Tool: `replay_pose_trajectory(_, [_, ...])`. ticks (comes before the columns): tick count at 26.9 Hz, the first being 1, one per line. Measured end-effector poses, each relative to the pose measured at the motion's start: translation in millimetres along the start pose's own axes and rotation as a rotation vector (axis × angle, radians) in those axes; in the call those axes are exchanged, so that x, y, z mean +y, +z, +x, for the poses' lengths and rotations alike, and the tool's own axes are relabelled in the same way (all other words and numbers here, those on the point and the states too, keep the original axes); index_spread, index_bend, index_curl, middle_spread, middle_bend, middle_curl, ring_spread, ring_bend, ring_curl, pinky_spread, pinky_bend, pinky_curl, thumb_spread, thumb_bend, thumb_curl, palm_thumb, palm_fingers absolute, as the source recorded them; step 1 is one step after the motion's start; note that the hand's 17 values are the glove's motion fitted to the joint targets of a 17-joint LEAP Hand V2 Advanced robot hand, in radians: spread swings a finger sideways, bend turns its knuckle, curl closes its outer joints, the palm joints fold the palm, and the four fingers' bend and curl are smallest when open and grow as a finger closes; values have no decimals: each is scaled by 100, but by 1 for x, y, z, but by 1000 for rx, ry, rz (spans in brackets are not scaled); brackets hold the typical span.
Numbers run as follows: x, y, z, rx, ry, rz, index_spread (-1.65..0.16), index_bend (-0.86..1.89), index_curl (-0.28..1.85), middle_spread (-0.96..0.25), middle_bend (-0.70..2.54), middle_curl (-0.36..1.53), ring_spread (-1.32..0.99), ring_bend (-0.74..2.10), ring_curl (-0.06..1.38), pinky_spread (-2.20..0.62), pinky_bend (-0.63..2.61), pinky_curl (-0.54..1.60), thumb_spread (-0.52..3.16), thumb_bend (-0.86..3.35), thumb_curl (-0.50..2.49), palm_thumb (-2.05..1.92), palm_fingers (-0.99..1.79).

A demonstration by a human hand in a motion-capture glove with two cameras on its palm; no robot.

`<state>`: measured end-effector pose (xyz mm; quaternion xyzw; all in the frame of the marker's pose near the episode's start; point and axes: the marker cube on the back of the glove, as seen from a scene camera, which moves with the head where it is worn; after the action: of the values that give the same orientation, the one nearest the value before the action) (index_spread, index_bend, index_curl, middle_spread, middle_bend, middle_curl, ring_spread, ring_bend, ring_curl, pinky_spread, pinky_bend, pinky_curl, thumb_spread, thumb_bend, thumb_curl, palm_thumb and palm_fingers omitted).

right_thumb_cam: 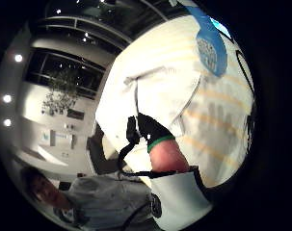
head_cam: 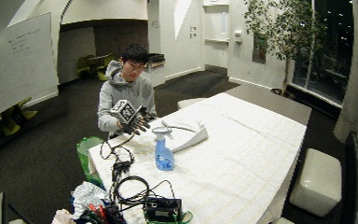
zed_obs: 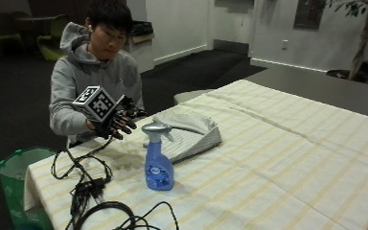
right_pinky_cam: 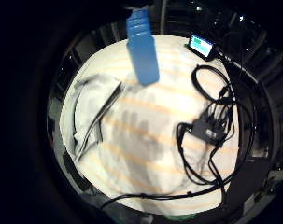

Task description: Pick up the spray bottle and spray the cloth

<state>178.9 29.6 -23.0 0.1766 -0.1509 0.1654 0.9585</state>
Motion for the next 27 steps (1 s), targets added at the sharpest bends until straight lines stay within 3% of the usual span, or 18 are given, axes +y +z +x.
replay_pose_trajectory(13, [-59,15,42,-254,256,103,-28,8,11,8,35,29,7,36,22,26,56,32,99,-2,31,53,-2])
replay_pose_trajectory(27, [-103,38,51,-379,325,147,-27,10,12,11,36,31,8,37,24,25,56,33,96,-2,34,56,-4])
